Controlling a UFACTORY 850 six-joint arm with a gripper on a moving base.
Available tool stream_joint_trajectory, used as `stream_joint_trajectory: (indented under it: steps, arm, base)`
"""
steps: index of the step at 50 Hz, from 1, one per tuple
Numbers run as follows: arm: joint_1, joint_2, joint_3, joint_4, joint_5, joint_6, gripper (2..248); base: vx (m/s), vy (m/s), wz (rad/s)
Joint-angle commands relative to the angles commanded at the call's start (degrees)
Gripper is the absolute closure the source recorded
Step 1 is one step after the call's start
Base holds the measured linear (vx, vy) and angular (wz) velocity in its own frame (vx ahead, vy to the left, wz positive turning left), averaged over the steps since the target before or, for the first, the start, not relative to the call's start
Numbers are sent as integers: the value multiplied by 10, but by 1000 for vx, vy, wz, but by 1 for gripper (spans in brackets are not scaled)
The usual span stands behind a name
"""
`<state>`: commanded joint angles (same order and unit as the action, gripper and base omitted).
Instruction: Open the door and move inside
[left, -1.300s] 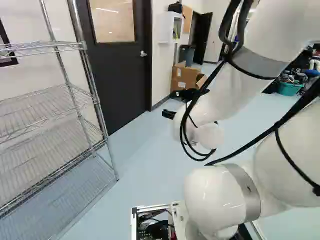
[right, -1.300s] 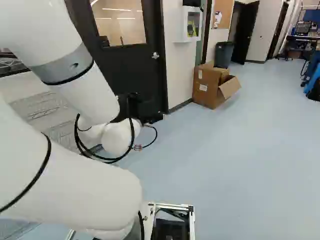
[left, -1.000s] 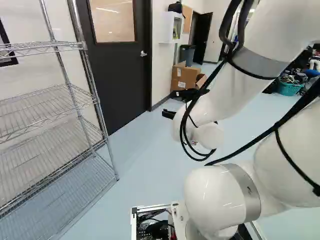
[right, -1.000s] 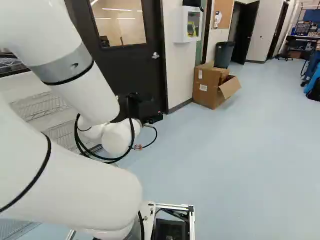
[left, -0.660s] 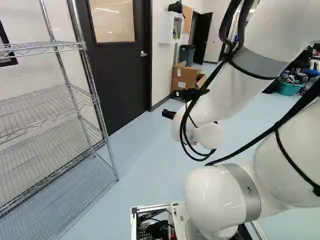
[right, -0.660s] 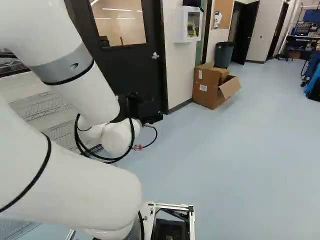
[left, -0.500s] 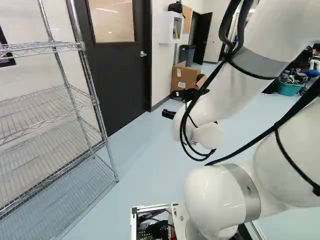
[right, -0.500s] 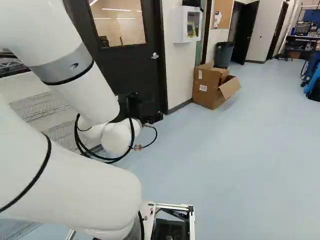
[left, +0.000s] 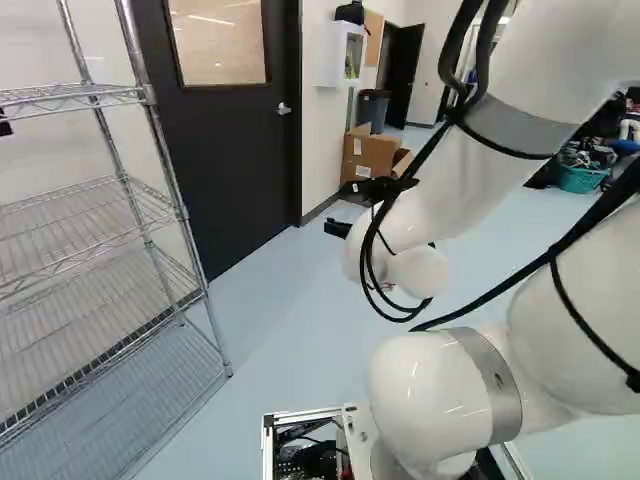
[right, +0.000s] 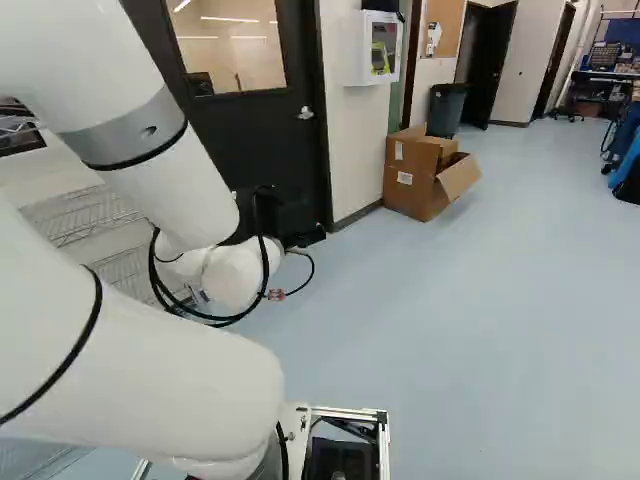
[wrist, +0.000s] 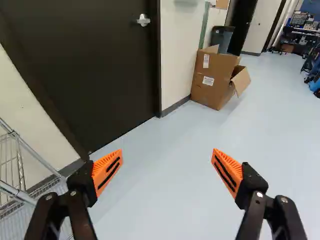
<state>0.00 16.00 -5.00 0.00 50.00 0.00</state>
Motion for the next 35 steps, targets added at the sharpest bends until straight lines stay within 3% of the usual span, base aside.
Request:
stream_joint_trajectory:
  steps: [24,35]
  arm:
    - [0,0,0,0,0,0,3]
    - [0,0,0,0,0,0,3]
  base:
    - [115,-64,3]
    - [143,-50,194]
